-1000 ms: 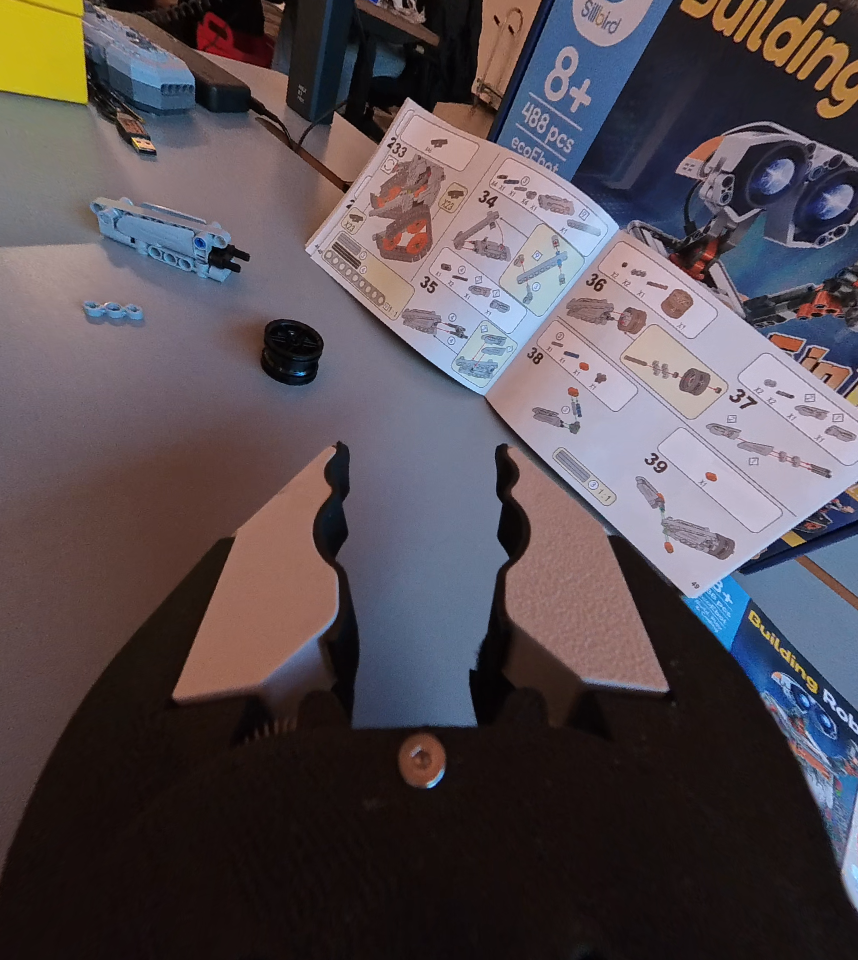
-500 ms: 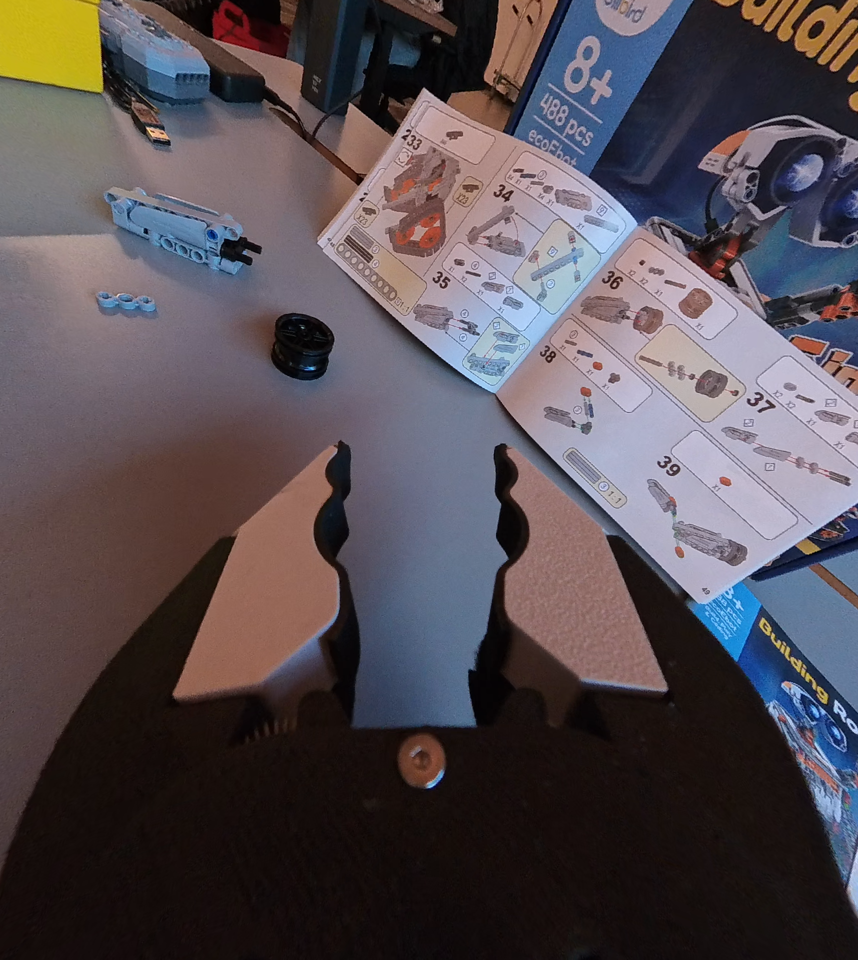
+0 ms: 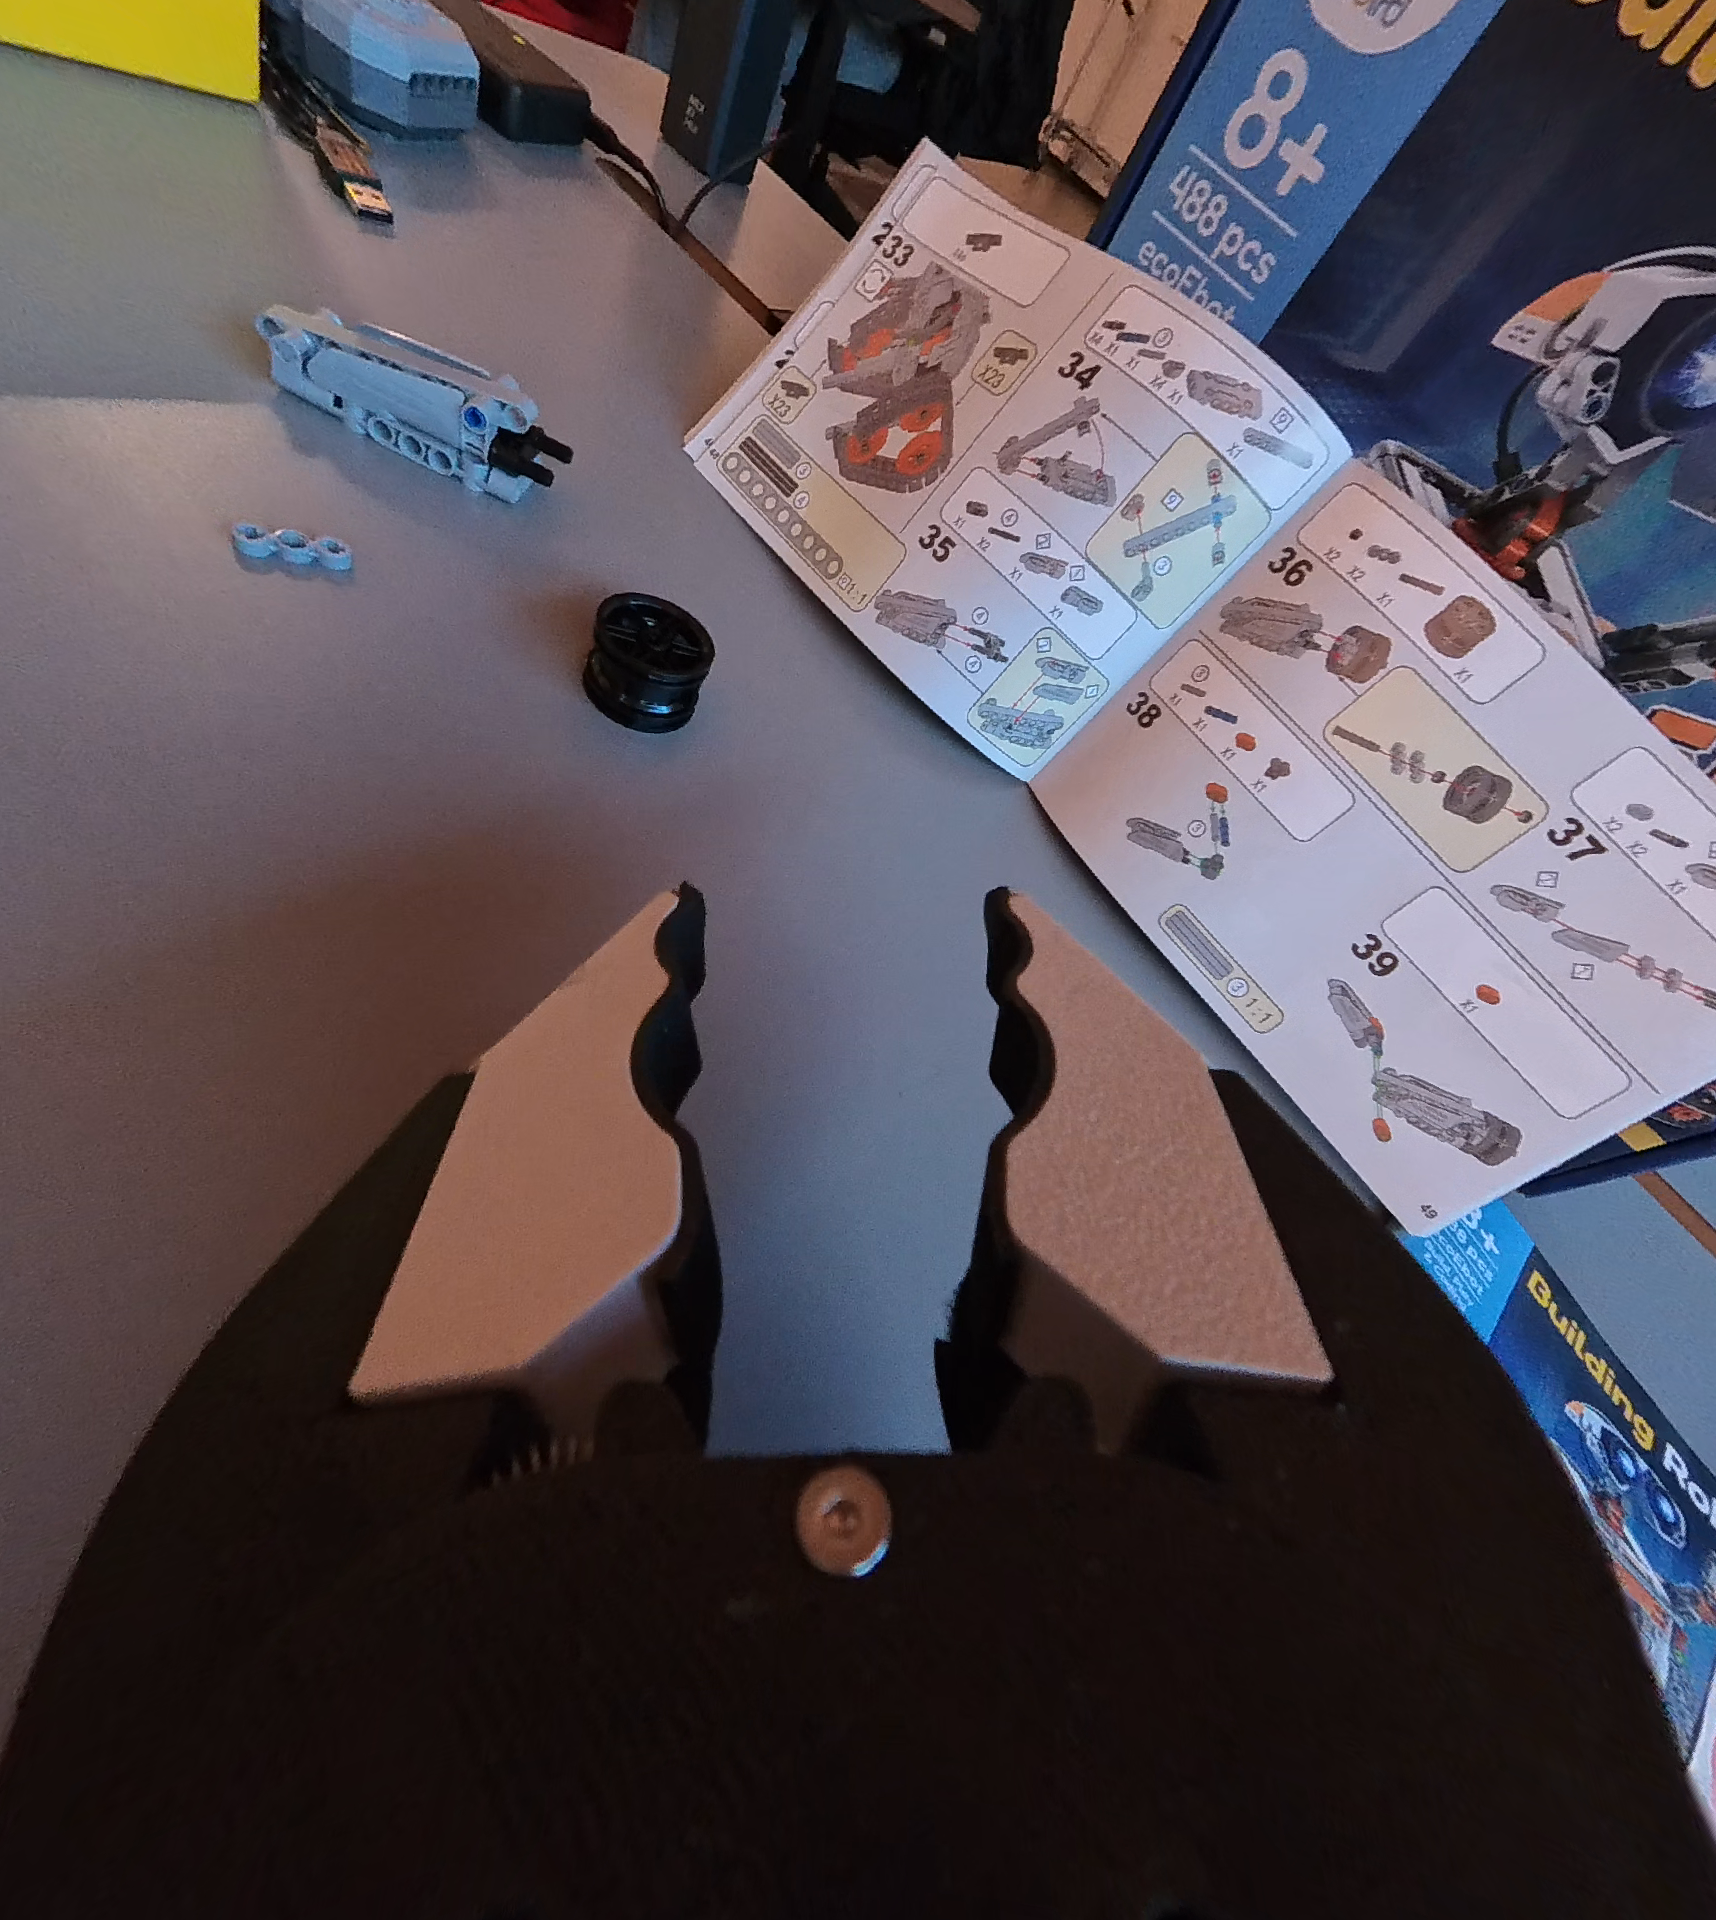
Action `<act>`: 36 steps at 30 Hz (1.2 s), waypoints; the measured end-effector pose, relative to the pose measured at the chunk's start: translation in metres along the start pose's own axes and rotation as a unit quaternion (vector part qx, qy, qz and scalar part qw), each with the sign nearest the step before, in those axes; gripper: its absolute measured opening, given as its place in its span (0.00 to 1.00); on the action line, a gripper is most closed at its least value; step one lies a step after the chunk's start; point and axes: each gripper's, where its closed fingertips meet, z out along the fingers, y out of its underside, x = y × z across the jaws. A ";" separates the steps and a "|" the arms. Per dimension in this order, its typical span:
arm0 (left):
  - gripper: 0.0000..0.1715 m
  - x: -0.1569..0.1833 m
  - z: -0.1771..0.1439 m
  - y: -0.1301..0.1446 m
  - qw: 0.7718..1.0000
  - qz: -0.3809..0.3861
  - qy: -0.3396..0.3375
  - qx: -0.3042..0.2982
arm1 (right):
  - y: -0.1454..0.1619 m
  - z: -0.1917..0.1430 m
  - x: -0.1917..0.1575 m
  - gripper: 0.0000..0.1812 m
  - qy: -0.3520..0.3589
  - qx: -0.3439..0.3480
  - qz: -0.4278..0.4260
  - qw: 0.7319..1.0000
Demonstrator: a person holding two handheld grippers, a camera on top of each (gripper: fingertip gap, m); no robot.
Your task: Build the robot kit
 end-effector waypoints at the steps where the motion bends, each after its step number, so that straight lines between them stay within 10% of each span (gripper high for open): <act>1: 0.12 0.004 -0.001 0.008 1.000 0.002 0.010 -0.005 | 0.000 0.000 -0.001 0.30 -0.001 -0.001 -0.002 1.000; 11: 0.16 0.055 -0.011 0.084 0.995 0.025 0.080 -0.052 | 0.003 0.002 -0.006 0.29 -0.011 -0.012 -0.020 1.000; 19: 0.40 0.009 -0.043 -0.023 0.990 0.028 -0.020 0.140 | 0.003 0.002 -0.006 0.29 -0.010 -0.011 -0.022 1.000; 25: 0.45 -0.012 -0.013 -0.063 0.989 0.039 -0.059 0.130 | 0.002 0.002 -0.006 0.30 -0.010 -0.009 -0.022 1.000; 27: 0.43 -0.021 -0.001 -0.061 0.990 0.041 -0.087 0.104 | 0.002 0.002 -0.006 0.30 -0.010 -0.008 -0.021 1.000; 30: 0.04 -0.002 0.004 -0.051 0.994 0.061 -0.038 0.087 | 0.002 0.002 -0.005 0.30 -0.009 -0.009 -0.019 1.000; 36: 0.02 0.005 0.005 -0.009 0.999 0.033 -0.011 0.041 | 0.001 -0.001 0.009 0.32 0.029 0.001 0.001 1.000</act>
